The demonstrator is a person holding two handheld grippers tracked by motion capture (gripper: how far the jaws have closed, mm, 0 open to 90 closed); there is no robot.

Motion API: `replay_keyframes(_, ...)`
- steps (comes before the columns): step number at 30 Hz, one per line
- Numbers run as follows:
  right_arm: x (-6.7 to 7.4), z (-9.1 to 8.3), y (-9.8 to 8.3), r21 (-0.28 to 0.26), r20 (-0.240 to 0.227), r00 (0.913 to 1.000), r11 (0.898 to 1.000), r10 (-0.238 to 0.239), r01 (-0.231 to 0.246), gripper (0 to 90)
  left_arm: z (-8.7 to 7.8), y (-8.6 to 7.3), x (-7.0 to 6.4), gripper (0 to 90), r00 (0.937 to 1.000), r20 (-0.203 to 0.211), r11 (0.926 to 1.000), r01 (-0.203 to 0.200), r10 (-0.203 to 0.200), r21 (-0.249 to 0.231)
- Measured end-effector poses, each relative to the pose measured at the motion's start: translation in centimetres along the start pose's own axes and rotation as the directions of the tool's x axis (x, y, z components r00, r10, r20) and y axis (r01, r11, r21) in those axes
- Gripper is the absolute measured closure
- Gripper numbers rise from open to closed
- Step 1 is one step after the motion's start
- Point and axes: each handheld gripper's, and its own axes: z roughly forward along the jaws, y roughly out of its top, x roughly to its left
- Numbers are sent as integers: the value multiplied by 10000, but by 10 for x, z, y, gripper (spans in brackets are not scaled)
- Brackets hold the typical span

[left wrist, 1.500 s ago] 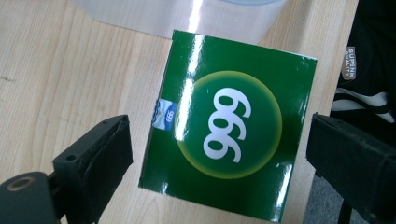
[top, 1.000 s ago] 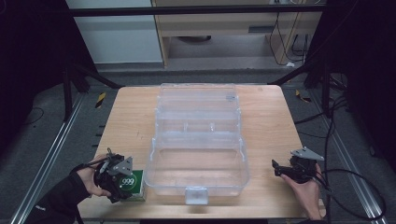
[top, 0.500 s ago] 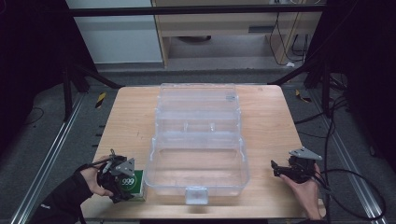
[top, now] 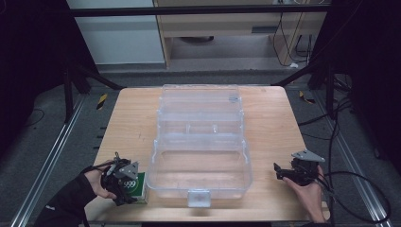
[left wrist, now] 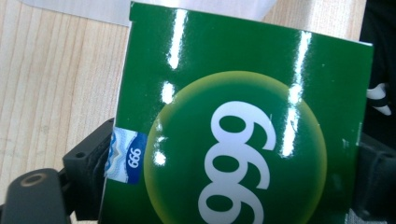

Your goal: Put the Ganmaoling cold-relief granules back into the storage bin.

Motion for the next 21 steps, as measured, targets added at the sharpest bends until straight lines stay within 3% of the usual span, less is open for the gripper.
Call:
replay_keyframes(12, 0, -1, 0, 17, -4, 10000, 10000, 30, -30, 37, -5, -1, -3, 129, 9997, -19, 9998, 223, -223, -3)
replay_keyframes(21, 1, -1, 0, 32, -47, 10000, 10000, 9, -8, 37, -29, -2, -5, 132, 9988, -347, 9992, 326, -334, -247)
